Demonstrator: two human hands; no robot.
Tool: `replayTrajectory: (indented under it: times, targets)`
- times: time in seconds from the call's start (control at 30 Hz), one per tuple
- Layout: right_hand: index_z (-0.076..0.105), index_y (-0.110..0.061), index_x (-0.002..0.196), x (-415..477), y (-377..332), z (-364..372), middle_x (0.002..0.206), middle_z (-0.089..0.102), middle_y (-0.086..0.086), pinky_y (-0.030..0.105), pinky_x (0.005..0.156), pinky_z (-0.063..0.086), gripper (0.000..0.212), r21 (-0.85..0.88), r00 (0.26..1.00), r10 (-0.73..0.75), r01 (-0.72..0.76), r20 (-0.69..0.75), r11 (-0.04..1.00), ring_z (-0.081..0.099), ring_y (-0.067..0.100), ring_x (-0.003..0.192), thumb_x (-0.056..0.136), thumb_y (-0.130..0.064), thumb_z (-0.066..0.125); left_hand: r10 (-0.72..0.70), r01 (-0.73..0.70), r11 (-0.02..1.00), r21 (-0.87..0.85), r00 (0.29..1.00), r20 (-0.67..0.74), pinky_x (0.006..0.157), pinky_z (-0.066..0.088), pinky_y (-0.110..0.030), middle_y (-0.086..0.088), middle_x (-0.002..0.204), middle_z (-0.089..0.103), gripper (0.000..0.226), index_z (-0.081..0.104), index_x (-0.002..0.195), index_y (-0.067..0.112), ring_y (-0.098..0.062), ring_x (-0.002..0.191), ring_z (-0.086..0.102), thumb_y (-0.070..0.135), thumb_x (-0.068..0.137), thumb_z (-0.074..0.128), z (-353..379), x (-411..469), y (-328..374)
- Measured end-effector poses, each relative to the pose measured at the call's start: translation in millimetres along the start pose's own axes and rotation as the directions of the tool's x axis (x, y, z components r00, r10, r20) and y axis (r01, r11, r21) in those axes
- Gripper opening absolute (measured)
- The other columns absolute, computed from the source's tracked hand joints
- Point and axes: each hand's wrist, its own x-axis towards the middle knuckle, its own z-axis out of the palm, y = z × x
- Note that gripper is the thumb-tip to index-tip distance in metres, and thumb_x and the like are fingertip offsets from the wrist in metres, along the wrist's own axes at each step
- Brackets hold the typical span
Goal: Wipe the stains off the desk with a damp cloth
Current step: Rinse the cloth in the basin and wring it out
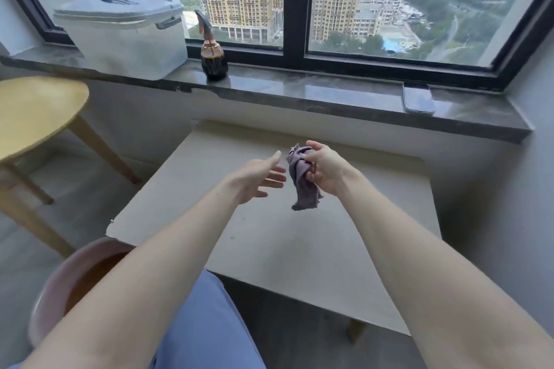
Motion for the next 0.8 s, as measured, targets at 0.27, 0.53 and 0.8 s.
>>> replayTrajectory:
  times: [0.27, 0.53, 0.8]
  targets:
    - [0.048, -0.017, 0.125, 3.1, -5.1, -16.6, 0.087, 0.057, 0.001, 0.025, 0.049, 0.046, 0.051, -0.52, 0.99, -0.132, 0.085, -0.054, 0.85, 0.055, 0.019, 0.061, 0.08, 0.008, 0.048, 0.024, -0.005, 0.996, -0.089, 0.977, 0.211, 0.082, 0.051, -0.034, -0.011, 0.1, 0.072, 0.052, 0.067, 0.104, 0.013, -0.025, 0.087, 0.067, 0.059, 0.083, 0.058, 38.6, 17.7, 11.5]
    - [0.055, -0.006, 0.122, 0.3, -14.9, -15.6, 0.081, 0.059, 0.008, 0.031, 0.058, 0.052, 0.039, -0.168, 0.982, -0.101, 0.073, -0.162, 0.983, 0.057, 0.021, 0.064, 0.086, 0.01, 0.054, 0.135, -0.121, 0.986, -0.115, 0.984, 0.12, 0.054, 0.049, -0.022, -0.004, 0.084, 0.065, 0.027, 0.063, 0.109, 0.008, -0.014, 0.065, 0.062, 0.028, 0.097, 0.05, 16.9, 15.0, 25.3]
    - [0.053, -0.008, 0.12, -23.6, -2.3, -25.3, 0.086, 0.059, 0.008, 0.025, 0.05, 0.055, 0.035, 0.064, 0.981, -0.034, 0.047, -0.191, 0.997, 0.06, 0.017, 0.068, 0.089, 0.009, 0.051, 0.095, -0.092, 0.995, 0.025, 0.988, -0.121, 0.074, 0.048, -0.032, -0.011, 0.094, 0.064, 0.019, 0.063, 0.099, 0.009, -0.025, 0.082, 0.059, 0.023, 0.096, 0.051, 31.3, 5.9, 28.6]
